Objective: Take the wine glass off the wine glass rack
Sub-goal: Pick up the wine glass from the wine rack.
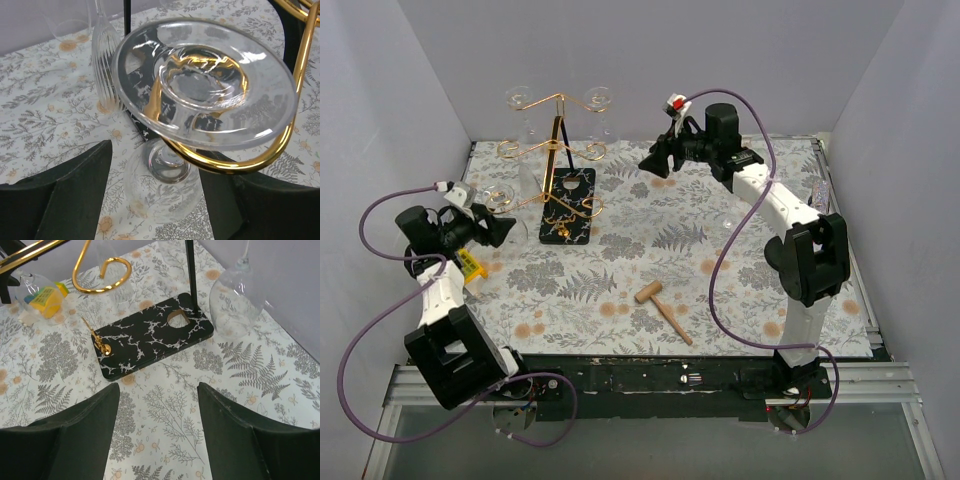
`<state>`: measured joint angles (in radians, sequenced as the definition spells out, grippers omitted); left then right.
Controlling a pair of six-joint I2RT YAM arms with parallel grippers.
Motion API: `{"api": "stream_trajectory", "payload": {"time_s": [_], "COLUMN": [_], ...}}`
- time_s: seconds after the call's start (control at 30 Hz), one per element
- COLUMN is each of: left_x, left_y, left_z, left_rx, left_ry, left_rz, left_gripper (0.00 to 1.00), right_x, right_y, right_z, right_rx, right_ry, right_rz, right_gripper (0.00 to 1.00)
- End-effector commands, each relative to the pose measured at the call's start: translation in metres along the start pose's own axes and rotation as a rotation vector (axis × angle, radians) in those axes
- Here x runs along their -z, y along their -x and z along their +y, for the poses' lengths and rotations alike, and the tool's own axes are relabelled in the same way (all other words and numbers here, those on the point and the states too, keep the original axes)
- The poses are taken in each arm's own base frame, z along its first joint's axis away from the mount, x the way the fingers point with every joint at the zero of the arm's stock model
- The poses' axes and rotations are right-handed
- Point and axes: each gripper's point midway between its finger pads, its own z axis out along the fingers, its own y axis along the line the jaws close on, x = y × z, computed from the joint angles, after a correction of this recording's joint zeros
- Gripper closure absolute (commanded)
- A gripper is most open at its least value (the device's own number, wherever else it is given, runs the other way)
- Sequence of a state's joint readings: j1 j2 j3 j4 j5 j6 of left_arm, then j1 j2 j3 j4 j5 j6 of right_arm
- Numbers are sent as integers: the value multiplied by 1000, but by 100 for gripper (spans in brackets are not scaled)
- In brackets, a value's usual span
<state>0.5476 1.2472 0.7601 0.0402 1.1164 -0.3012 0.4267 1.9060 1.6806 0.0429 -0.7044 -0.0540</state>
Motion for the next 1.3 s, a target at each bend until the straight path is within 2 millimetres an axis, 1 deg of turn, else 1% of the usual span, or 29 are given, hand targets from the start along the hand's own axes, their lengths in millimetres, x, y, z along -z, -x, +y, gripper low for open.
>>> {"api": "stream_trajectory", "payload": {"time_s": [0.0, 0.27, 0.4, 0.5, 0.63, 0.77, 0.8, 1.0, 1.13, 1.27], "left_x": [-1, -1, -1, 0, 0, 0, 1, 1, 1, 0], "left_y": [25, 17, 23, 21, 20, 18, 19, 23, 30, 29], "left_z": [-5, -4, -4, -6, -6, -7, -7, -7, -6, -9], "left_rx": [-56, -78, -83, -79, -77, -71, -72, -55, -54, -45], "left_ry": [20, 28, 32, 33, 43, 48, 50, 56, 56, 42], "left_rz": [-74, -70, -80, -78, -91, -94, -95, -102, -118, -118], "left_gripper": [34, 45, 48, 52, 57, 63, 64, 71, 74, 84], "right_x": [15, 8, 5, 3, 4, 3, 3, -3, -1, 3], "right_y": [20, 23, 22, 18, 18, 20, 15, 12, 11, 12], "right_z": [6, -1, -2, 0, 3, 3, 4, 10, 13, 14], "right_rx": [22, -3, -7, -15, -11, 3, -15, -8, 0, 16], "right_ry": [4, 3, 3, 7, 10, 8, 10, 17, 12, 2], "right_rz": [-51, -39, -34, -23, -14, -17, 4, 17, 34, 46], "right_gripper": [29, 29, 29, 29, 29, 29, 29, 29, 29, 29]}}
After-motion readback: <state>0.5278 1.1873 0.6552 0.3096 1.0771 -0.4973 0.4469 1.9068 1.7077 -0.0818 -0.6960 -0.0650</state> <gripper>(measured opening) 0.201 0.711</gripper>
